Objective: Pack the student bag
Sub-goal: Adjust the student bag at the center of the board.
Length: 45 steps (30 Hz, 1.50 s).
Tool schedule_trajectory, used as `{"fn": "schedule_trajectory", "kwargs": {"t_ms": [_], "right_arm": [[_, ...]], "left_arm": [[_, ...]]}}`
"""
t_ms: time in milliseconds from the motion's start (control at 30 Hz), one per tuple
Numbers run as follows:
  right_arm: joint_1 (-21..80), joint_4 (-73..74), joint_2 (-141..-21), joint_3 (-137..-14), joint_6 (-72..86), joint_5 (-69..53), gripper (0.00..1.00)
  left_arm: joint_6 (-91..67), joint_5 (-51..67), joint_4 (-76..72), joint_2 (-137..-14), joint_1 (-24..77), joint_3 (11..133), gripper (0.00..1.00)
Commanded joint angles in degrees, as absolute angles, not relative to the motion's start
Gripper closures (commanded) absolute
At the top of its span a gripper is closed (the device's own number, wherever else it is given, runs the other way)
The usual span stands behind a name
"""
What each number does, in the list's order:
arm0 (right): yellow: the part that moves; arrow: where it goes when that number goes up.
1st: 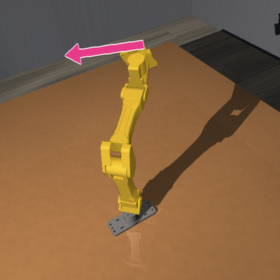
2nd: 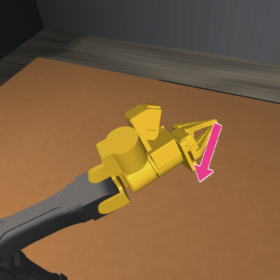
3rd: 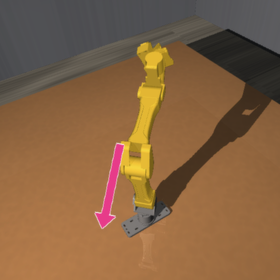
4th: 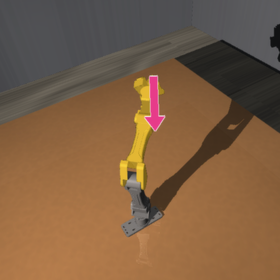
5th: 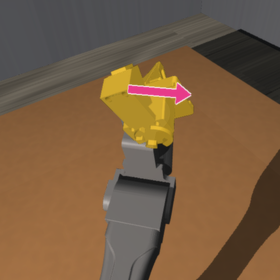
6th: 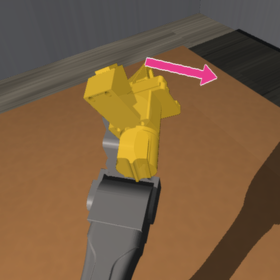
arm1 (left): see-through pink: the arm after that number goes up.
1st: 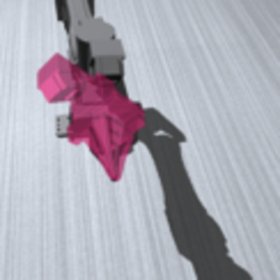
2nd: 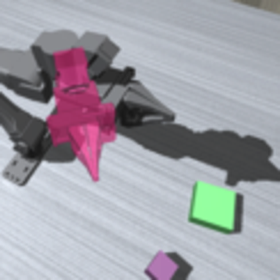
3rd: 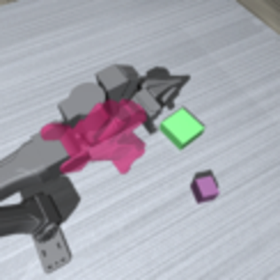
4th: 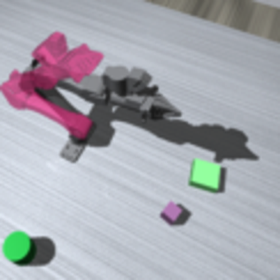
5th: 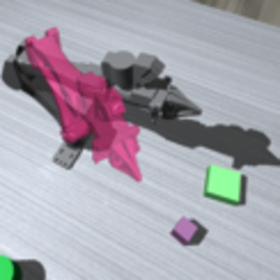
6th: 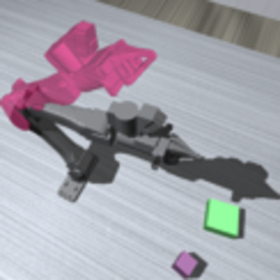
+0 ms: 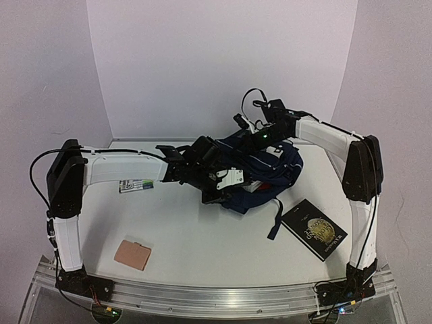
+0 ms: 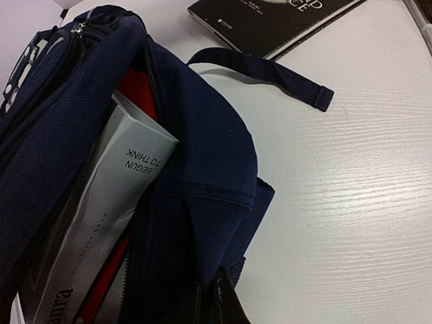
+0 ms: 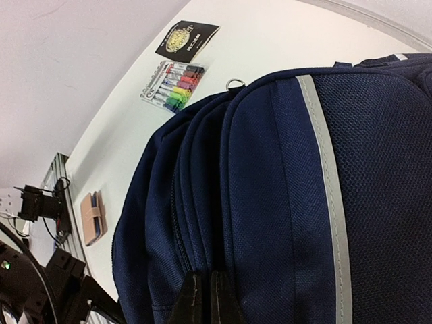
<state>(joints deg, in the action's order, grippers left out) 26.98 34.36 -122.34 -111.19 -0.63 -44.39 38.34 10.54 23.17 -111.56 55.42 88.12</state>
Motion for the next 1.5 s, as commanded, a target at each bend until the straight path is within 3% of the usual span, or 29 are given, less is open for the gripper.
{"fn": "schedule_trajectory", "kwargs": {"t_ms": [0,200,267,367,400,500,600,1033,1367,1467], "right_arm": [[25.2,36.7,-123.0,-109.9,-8.0,-34.2,1.00],[24.7,39.4,-128.1,-111.3,-9.2,-28.2,1.00],[24.7,42.5,-129.2,-113.8,-10.6,-31.5,0.94],[24.7,48.2,-127.2,-115.0,-16.1,-38.3,0.50],[24.7,49.1,-125.7,-113.9,-17.7,-39.3,0.40],[25.6,49.9,-120.8,-109.5,-22.6,-37.2,0.14],[28.1,49.5,-116.9,-104.4,-26.6,-29.7,0.02],[34.4,36.4,-118.6,-91.1,-28.3,-3.5,0.04],[28.9,35.4,-129.2,-110.1,-26.9,6.3,0.10],[28.7,35.4,-129.2,-110.8,-28.1,5.2,0.11]], "left_arm": [[41.3,8.9,19.2,-105.3,58.0,87.2,1.00],[49.0,5.4,18.5,-103.8,61.0,84.0,1.00],[51.6,2.2,15.1,-103.3,61.3,81.2,1.00],[49.8,-1.3,11.2,-102.2,60.6,79.6,1.00],[48.7,-1.4,11.3,-102.2,60.4,80.0,1.00],[47.1,-0.9,11.5,-102.5,60.4,80.5,1.00],[46.0,-0.8,10.8,-102.4,60.5,80.2,1.00],[43.4,-1.9,10.6,-99.4,60.5,78.8,1.00],[47.3,-4.5,12.2,-96.6,62.9,74.6,1.00],[50.7,-7.4,9.0,-96.4,63.8,73.7,1.00]]}}
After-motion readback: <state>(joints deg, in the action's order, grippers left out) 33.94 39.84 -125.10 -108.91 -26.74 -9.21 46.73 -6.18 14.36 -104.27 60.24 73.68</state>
